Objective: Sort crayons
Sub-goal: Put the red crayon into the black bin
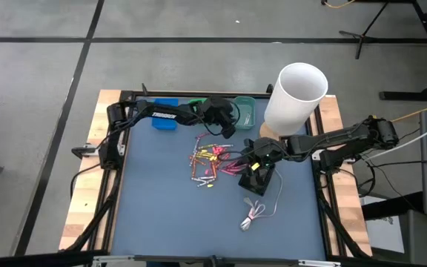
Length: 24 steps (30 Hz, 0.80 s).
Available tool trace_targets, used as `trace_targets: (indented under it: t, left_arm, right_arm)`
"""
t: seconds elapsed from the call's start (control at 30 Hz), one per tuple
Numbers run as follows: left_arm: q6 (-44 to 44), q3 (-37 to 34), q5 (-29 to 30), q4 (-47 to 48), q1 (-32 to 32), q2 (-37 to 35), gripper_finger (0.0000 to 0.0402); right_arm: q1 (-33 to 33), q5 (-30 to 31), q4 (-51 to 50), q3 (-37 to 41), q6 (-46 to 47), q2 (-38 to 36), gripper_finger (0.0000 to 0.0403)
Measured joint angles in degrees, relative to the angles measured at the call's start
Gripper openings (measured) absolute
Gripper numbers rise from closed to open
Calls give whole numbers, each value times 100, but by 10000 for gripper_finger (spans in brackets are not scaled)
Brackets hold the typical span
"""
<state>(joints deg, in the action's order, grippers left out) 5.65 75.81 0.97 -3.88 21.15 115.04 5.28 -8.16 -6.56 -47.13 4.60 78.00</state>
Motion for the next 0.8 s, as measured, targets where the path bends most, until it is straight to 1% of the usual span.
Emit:
trace_targets:
  t: [0.1,0.17,0.23,0.37,0.47,0.6,0.67,0.8]
  left_arm:
    - [-70,-68,1,628,-143,-319,86]
    - [-194,-270,10,817,-291,-652,86]
    - [-211,-586,101,792,-470,-1028,86]
    - [-148,-1472,166,696,-839,-1957,86]
    - [-9,-2231,391,603,-1110,-2702,86]
    - [27,-3264,603,237,-1415,-3593,86]
    - [169,-3695,663,22,-1529,-3937,86]
    - [498,-4343,725,-205,-1726,-4419,86]
  right_arm:
    - [0,0,79,0,0,64,136]
    - [0,0,131,-5,0,105,136]
    - [0,-1,149,5,1,156,136]
    - [0,2,304,2,0,185,136]
    - [0,2,550,1,14,249,136]
    - [2,4,1185,-4,26,455,136]
    - [2,31,1518,0,26,617,136]
    - [0,198,1527,-101,26,889,136]
